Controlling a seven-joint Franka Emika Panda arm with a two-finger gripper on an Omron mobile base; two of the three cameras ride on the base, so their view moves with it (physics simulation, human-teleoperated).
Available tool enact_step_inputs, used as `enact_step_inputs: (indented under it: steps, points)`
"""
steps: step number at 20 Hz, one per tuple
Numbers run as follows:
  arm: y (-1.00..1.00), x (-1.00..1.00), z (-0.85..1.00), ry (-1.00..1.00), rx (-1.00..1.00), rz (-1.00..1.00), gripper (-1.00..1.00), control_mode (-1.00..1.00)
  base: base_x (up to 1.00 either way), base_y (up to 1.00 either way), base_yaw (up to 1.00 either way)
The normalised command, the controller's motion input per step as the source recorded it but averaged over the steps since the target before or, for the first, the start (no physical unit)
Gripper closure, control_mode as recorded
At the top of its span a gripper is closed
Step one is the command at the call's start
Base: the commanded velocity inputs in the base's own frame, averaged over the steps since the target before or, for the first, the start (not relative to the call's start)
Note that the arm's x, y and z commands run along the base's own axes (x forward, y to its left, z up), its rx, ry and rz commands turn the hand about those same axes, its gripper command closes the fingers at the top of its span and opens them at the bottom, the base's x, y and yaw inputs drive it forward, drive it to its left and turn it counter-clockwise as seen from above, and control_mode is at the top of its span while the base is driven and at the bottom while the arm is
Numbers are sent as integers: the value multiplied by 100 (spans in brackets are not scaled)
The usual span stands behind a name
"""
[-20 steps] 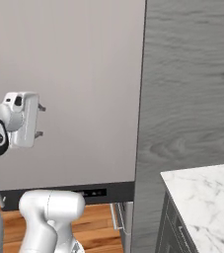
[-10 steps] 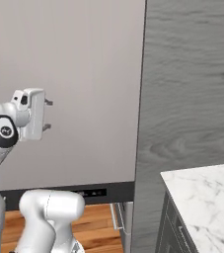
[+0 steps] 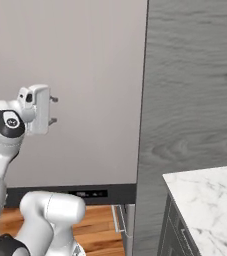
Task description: Place the chicken drumstick on the counter behind the older chicken drumstick on the same shelf of the fridge to maintain FIFO order. Close the fridge door when finished.
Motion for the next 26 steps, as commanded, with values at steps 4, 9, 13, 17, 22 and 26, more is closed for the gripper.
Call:
enact_step_inputs:
  steps: [4,9,13,17,22,26]
  points:
    - [0,34,-1,-6,0,-5,-100,-100,0,0,0]
    - [0,35,0,-6,0,-4,-100,-100,0,0,0]
    - [-1,45,-5,-4,0,-6,-100,-100,0,0,0]
    - [-6,54,-7,-4,0,-8,-100,-100,0,0,0]
    - [-11,56,-8,-3,0,-8,-100,-100,0,0,0]
    - [-15,53,-10,-4,0,-9,-100,-100,0,0,0]
